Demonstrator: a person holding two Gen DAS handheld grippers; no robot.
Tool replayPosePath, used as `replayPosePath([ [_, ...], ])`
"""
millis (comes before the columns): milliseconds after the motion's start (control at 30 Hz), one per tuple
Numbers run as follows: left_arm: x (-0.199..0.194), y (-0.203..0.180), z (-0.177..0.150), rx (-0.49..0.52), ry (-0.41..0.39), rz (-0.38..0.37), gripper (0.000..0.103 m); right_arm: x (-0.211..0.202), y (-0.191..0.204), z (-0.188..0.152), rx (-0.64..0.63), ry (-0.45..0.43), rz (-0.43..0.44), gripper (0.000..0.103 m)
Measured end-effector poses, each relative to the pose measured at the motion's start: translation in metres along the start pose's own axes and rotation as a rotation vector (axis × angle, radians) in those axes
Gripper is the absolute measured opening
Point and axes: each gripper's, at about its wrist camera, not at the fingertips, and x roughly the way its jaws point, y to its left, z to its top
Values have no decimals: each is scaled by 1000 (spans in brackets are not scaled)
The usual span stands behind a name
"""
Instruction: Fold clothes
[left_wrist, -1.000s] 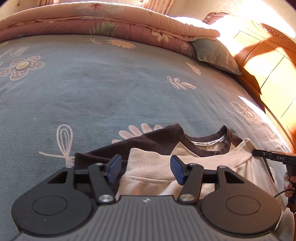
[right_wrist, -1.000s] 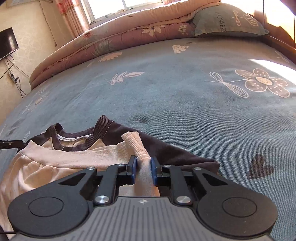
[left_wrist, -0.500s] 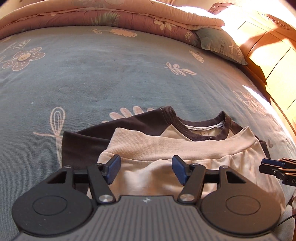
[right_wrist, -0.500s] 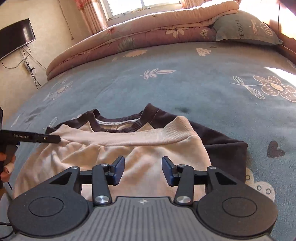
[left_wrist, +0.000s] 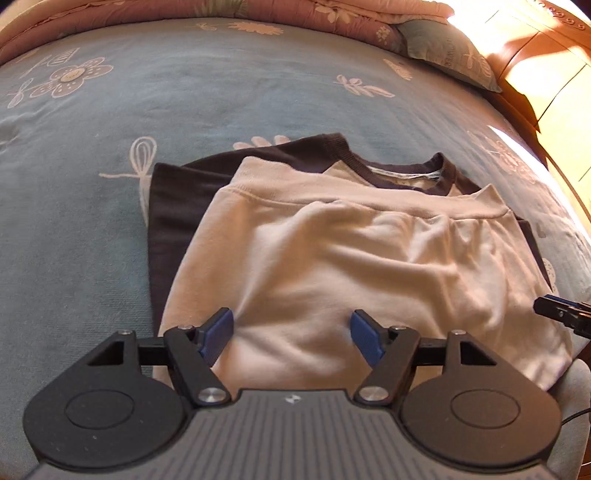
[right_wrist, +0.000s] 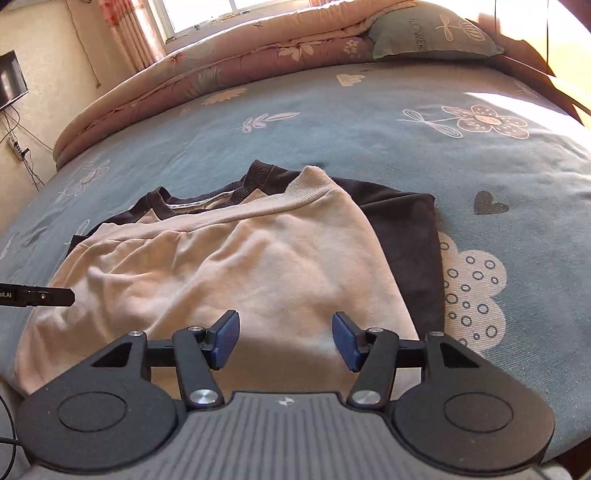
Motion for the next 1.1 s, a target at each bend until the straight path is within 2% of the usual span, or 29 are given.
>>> replayPosePath([
  [100,-21,2,-4,-1,-20,-24,70,-12,-10,-5,39,-5,-48,62],
  [200,-38,-10,-9,50,-34,-55,72,-25,-4,-8,36,-20,-2,71],
  [333,-37,-26,-20,80,-15,-107,72,-24,17,-11,2,-19,38,71],
  [533,-27,-32,-48,100,60,-81,72,-16,34,-23,-27,45,9,72],
  [667,-25,-28,-64,102,94,-64,72,-17,34,-30,-25,53,0,75],
  [867,-42,-25,-63,102,60,-43,72,-21,33,-33,-20,48,1,75],
  [967,-47,-30,-60,109,43,-57,76,-23,33,-33,-18,40,11,75],
  [1100,-42,-30,-64,104,59,-55,76,-27,35,-33,-22,28,25,76],
])
